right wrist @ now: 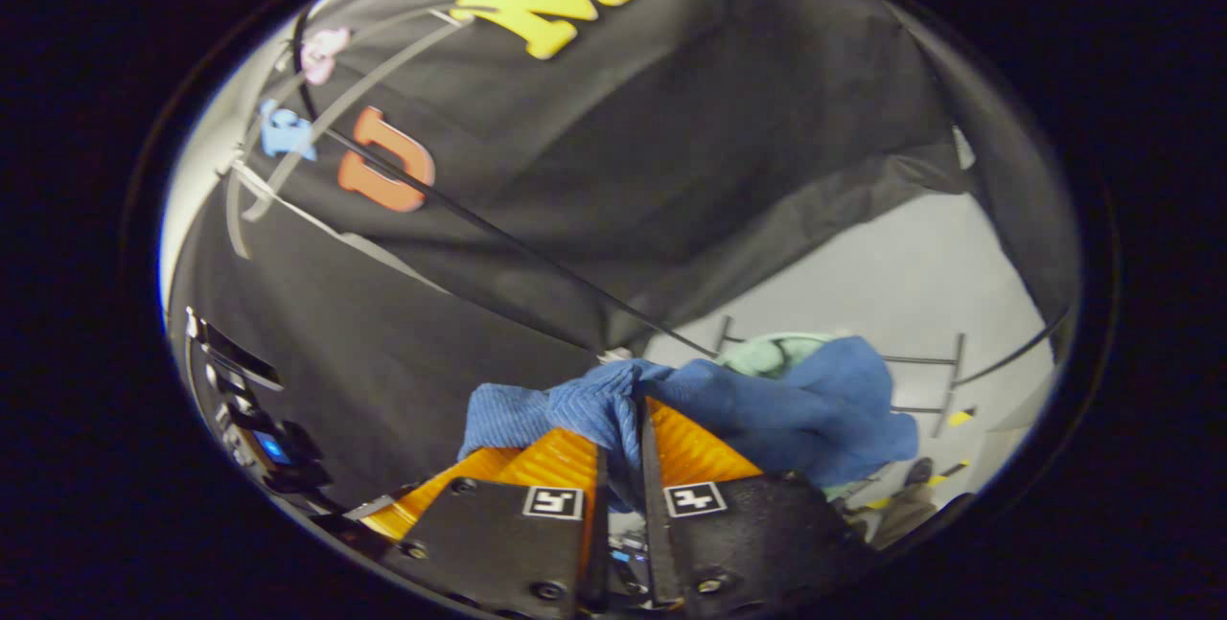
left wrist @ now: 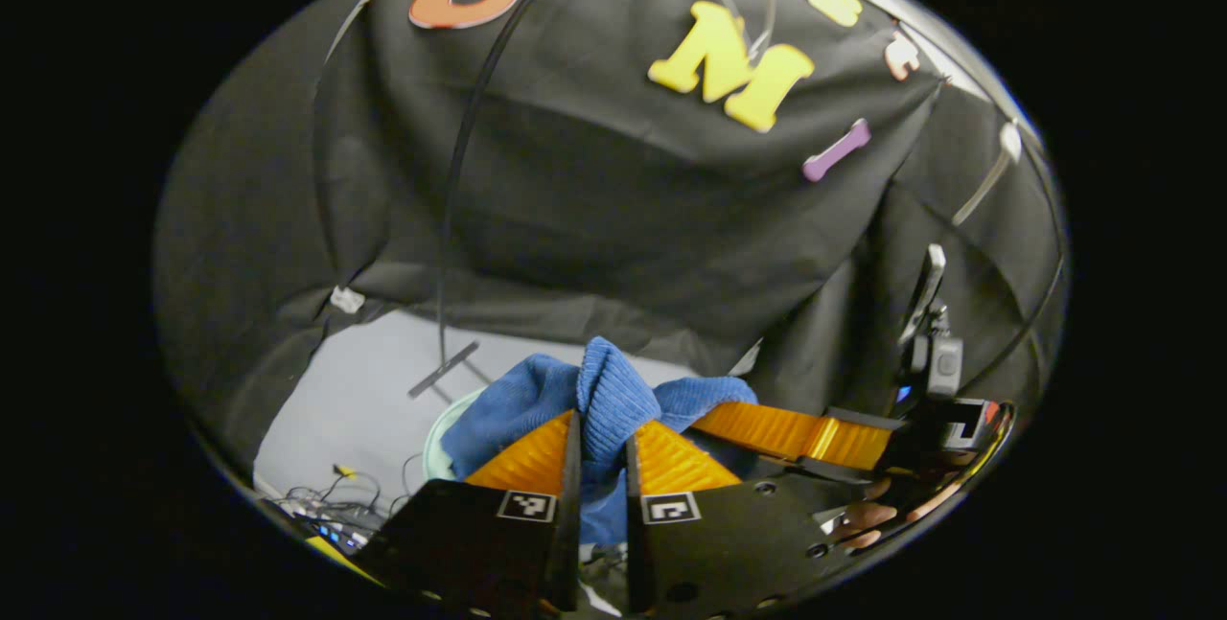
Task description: Grasp the clothes on the hanger with both hands and then place them into the laundry hamper below.
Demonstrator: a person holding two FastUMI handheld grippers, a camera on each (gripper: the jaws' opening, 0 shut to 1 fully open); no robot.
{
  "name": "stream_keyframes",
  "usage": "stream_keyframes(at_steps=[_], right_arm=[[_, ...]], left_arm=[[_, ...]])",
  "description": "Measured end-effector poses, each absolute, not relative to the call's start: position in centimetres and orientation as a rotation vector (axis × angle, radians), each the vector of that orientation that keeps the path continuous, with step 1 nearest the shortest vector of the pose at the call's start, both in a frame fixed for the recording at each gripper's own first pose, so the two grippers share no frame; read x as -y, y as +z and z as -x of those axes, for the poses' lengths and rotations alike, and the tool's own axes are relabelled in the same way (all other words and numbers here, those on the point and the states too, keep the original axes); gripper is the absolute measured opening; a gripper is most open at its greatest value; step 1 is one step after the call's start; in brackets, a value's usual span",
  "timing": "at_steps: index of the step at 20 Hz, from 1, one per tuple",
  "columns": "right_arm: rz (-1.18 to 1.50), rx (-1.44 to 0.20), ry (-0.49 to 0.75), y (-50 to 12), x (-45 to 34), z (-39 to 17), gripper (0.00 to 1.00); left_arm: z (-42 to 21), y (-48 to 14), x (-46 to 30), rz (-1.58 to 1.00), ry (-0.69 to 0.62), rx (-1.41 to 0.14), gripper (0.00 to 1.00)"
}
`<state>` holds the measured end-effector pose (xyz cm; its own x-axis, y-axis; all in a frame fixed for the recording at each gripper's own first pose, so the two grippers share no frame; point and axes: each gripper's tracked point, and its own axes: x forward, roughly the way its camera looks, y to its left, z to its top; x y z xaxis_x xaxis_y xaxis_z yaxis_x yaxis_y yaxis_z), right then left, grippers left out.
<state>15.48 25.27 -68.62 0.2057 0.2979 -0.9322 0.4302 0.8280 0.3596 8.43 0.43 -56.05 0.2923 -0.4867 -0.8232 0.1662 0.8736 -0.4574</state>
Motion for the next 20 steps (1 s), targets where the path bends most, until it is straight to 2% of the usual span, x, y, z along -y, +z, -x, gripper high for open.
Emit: stream_keyframes(at_steps=[1,4,6,7,8,9,10,14,15,20], right_arm=[[-0.59,-1.439,-0.116,-69.9,-24.5,-14.3,0.25],[-0.531,-1.482,-0.161,-71.5,-22.1,-11.8,0.59],[-0.507,-1.48,-0.194,-71.4,-21.2,-11.5,0.72],[-0.486,-1.475,-0.205,-71.2,-20.5,-11.3,0.76],[-0.464,-1.465,-0.213,-71.0,-20.0,-11.0,0.78],[-0.443,-1.451,-0.217,-70.5,-19.2,-10.6,0.82],[-0.423,-1.432,-0.218,-70.0,-18.7,-10.4,0.82],[-0.361,-1.347,-0.212,-66.3,-16.1,-9.5,0.82],[-0.349,-1.326,-0.21,-64.9,-15.3,-9.3,0.82],[-0.252,-1.186,-0.176,-57.8,-10.9,-10.0,0.82]], left_arm=[[-7.3,-57.3,-0.6,0.287,-0.429,-1.25,0.15],[-5.3,-58.5,-0.7,0.266,-0.4,-1.321,0.78],[-4.4,-58.7,-1.1,0.245,-0.385,-1.342,0.9],[-3.9,-58.7,-1.3,0.235,-0.379,-1.35,1.0],[-3.5,-58.5,-1.6,0.226,-0.376,-1.357,1.0],[-3.2,-58.5,-1.7,0.22,-0.379,-1.359,0.89],[-3.2,-58.3,-1.6,0.214,-0.379,-1.358,1.0],[-2.4,-56.4,-1.2,0.191,-0.402,-1.337,1.0],[-2.3,-55.6,-1.1,0.186,-0.409,-1.324,0.97],[-3.3,-50.1,-0.3,0.184,-0.395,-1.191,0.97]])
